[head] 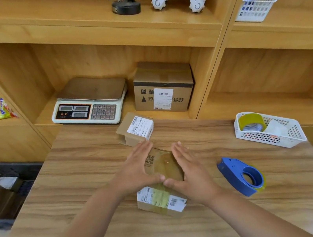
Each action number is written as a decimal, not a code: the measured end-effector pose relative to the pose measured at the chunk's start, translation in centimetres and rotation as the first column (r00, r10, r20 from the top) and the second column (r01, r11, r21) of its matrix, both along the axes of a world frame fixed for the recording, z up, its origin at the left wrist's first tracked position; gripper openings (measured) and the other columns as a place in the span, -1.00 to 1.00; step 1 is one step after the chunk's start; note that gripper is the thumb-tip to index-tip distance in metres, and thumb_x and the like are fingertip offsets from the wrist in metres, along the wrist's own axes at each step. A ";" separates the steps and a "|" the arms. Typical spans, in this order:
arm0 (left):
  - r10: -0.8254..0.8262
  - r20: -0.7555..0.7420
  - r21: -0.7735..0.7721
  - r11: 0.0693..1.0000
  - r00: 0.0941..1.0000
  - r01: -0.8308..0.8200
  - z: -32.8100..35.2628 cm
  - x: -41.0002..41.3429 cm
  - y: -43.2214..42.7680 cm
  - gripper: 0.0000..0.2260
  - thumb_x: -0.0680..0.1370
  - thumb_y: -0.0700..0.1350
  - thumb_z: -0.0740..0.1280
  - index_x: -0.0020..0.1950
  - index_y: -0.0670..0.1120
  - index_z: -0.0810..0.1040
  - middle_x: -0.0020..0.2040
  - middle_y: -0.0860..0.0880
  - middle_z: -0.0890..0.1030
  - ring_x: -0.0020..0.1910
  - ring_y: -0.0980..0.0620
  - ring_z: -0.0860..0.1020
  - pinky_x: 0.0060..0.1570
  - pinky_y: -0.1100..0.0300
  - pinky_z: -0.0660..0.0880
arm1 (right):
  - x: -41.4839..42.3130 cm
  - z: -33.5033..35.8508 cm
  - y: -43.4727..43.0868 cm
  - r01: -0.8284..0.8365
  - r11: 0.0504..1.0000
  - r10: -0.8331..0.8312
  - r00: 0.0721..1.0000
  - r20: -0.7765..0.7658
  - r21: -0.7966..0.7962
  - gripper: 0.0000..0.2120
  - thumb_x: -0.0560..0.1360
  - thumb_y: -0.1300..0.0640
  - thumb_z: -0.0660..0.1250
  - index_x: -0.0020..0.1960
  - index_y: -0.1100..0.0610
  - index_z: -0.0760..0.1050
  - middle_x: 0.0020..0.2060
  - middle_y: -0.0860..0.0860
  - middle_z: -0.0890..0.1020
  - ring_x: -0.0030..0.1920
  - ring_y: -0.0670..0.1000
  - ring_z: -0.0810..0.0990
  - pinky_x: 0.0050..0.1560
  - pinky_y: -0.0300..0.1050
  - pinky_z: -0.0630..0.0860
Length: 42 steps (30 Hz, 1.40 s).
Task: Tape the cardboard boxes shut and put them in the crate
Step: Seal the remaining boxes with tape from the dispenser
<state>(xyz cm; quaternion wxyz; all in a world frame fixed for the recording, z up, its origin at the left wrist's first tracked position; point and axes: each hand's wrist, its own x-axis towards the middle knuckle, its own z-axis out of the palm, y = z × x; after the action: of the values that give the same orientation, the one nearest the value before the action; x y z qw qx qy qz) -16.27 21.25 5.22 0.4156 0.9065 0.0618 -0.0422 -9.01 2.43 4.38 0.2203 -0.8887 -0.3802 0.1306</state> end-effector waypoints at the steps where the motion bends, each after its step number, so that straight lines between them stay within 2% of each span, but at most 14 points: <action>1: -0.031 -0.012 0.031 0.999 0.999 0.031 0.0 0.2 0.1 -0.04 0.36 0.19 0.47 0.55 0.08 -0.09 0.45 0.28 -0.15 0.41 0.31 -0.22 0.43 0.15 -0.12 | 0.0 -0.1 -0.1 -0.003 0.999 0.003 1.000 -0.009 -0.032 0.03 0.29 -0.55 0.02 0.53 -0.02 -0.28 0.49 -0.16 -0.28 0.48 -0.17 -0.35 0.47 -0.19 -0.28; 4: -0.114 -0.032 0.128 0.985 0.993 0.117 0.0 0.7 0.5 -0.01 0.34 0.22 0.48 0.56 0.04 -0.08 0.47 0.24 -0.04 0.41 0.31 -0.16 0.44 0.18 -0.10 | -0.2 0.4 -0.1 -0.011 0.997 0.010 1.000 -0.018 -0.070 0.07 0.25 -0.56 0.04 0.47 -0.03 -0.41 0.45 -0.18 -0.39 0.42 -0.21 -0.48 0.41 -0.22 -0.39; 6: -0.114 -0.070 0.102 0.987 0.991 0.121 -0.2 1.0 0.8 -0.01 0.32 0.21 0.50 0.56 0.05 -0.03 0.43 0.21 0.06 0.38 0.28 -0.04 0.46 0.18 -0.01 | -0.1 0.5 -0.3 -0.001 0.998 -0.002 0.999 -0.042 -0.061 0.09 0.24 -0.59 -0.01 0.47 -0.02 -0.41 0.42 -0.22 -0.40 0.39 -0.24 -0.51 0.38 -0.25 -0.42; 9: -0.120 -0.117 0.014 0.992 0.986 0.122 -0.5 1.0 0.8 0.02 0.23 0.28 0.51 0.55 0.08 0.05 0.28 0.21 0.12 0.29 0.25 0.06 0.37 0.25 0.08 | 0.2 -0.4 -0.4 0.034 0.998 -0.039 0.994 -0.103 -0.048 0.20 0.13 -0.68 -0.13 0.53 0.02 -0.32 0.50 -0.15 -0.27 0.47 -0.14 -0.40 0.43 -0.19 -0.36; 12: -0.114 -0.089 0.025 0.993 0.989 0.117 -1.1 0.9 0.8 -0.01 0.12 0.39 0.41 0.49 0.11 0.20 0.18 0.19 0.20 0.24 0.21 0.14 0.32 0.26 0.14 | 0.2 -0.5 -0.5 -0.002 0.997 -0.011 0.984 -0.177 -0.074 0.22 0.14 -0.64 0.03 0.56 0.04 -0.23 0.53 -0.13 -0.14 0.49 -0.12 -0.30 0.45 -0.15 -0.27; 15: -0.099 -0.079 0.012 0.995 0.992 0.101 -1.2 0.9 0.8 -0.22 0.21 0.25 0.52 0.37 0.14 0.33 0.16 0.16 0.25 0.22 0.19 0.18 0.28 0.25 0.19 | 0.3 0.0 -0.6 -0.030 0.995 0.012 0.984 -0.180 -0.095 0.15 0.22 -0.47 0.30 0.57 0.03 -0.14 0.52 -0.15 -0.06 0.50 -0.12 -0.22 0.50 -0.10 -0.17; 19: -0.040 -0.050 0.037 0.998 0.998 0.042 -1.1 1.3 0.4 -0.40 0.12 0.38 0.35 0.10 0.24 0.37 0.03 0.25 0.31 0.14 0.18 0.26 0.15 0.25 0.23 | -0.1 -0.1 -0.1 0.041 0.998 -0.036 0.993 -0.109 0.044 -0.03 0.16 -0.45 0.25 0.45 0.01 0.25 0.27 -0.18 0.32 0.35 -0.13 0.17 0.36 -0.27 0.10; 22: 0.054 0.019 -0.005 0.999 0.998 -0.054 -1.6 1.8 0.1 -0.60 0.16 0.37 0.33 -0.10 0.27 0.40 -0.06 0.22 0.37 0.04 0.20 0.32 0.08 0.22 0.26 | -0.3 -0.6 0.4 0.120 0.982 -0.105 0.988 -0.110 0.143 -0.30 0.30 -0.25 0.45 0.35 0.00 0.41 0.15 -0.20 0.44 0.24 -0.15 0.31 0.33 -0.20 0.24; 25: 0.125 0.050 -0.085 0.989 0.991 -0.120 -2.0 2.3 -0.2 -0.77 0.35 0.11 0.50 -0.19 0.19 0.45 -0.09 0.17 0.41 0.05 0.12 0.37 0.11 0.19 0.30 | -0.2 -0.8 0.4 0.146 0.974 -0.132 0.987 -0.091 0.171 -0.44 0.37 -0.13 0.47 0.31 -0.01 0.46 0.13 -0.19 0.49 0.21 -0.14 0.37 0.31 -0.16 0.26; 27: 0.153 0.035 -0.139 0.979 0.988 -0.147 -2.0 2.5 -0.4 -0.83 0.44 -0.05 0.47 -0.22 0.11 0.49 -0.10 0.13 0.43 0.04 0.10 0.39 0.03 0.25 0.29 | -0.2 -0.8 0.5 0.161 0.970 -0.146 0.985 -0.089 0.181 -0.49 0.39 -0.12 0.46 0.30 -0.01 0.49 0.13 -0.17 0.53 0.17 -0.15 0.39 0.28 -0.18 0.28; 30: 0.176 -0.007 -0.216 0.961 0.984 -0.174 -1.7 2.6 -0.6 -0.87 0.51 -0.13 0.38 -0.22 0.01 0.52 -0.11 0.09 0.42 0.01 0.13 0.38 -0.08 0.41 0.25 | -0.1 -0.9 0.8 0.217 0.956 -0.200 0.974 -0.103 0.199 -0.54 0.42 -0.10 0.45 0.27 0.02 0.54 0.13 -0.11 0.59 0.16 -0.10 0.45 0.26 -0.15 0.34; 33: 0.178 -0.017 -0.216 0.960 0.984 -0.178 -1.7 2.7 -0.6 -0.85 0.54 -0.15 0.35 -0.22 0.00 0.50 -0.11 0.10 0.42 0.00 0.14 0.37 -0.10 0.44 0.23 | 0.1 -1.2 1.1 0.281 0.944 -0.251 0.952 -0.174 0.175 -0.56 0.40 -0.12 0.44 0.24 -0.01 0.56 0.09 -0.11 0.63 0.16 -0.06 0.51 0.23 -0.06 0.41; 38: 0.184 0.013 -0.190 0.966 0.983 -0.178 -2.1 2.7 -0.5 -0.79 0.58 -0.18 0.27 -0.24 0.03 0.47 -0.12 0.10 0.43 0.01 0.10 0.38 -0.11 0.45 0.23 | 0.3 -0.5 1.2 0.351 0.915 -0.281 0.909 -0.310 0.200 -0.69 0.44 0.00 0.43 0.17 -0.01 0.61 0.02 -0.18 0.63 0.10 -0.16 0.55 0.14 -0.24 0.45; 42: 0.213 0.033 -0.186 0.961 0.977 -0.203 -2.3 2.6 -0.5 -0.76 0.60 -0.22 0.20 -0.21 0.01 0.51 -0.09 0.07 0.45 -0.01 0.10 0.41 -0.14 0.55 0.25 | 0.3 -0.1 1.4 0.383 0.894 -0.278 0.881 -0.383 0.231 -0.80 0.50 0.09 0.37 0.10 -0.01 0.64 -0.04 -0.20 0.64 0.05 -0.19 0.58 0.09 -0.27 0.47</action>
<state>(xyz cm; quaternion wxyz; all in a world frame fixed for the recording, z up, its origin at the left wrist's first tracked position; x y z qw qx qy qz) -13.71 20.74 2.94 0.5001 0.8540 0.1416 0.0202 -8.72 3.86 4.23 0.4339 -0.8610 -0.1925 0.1827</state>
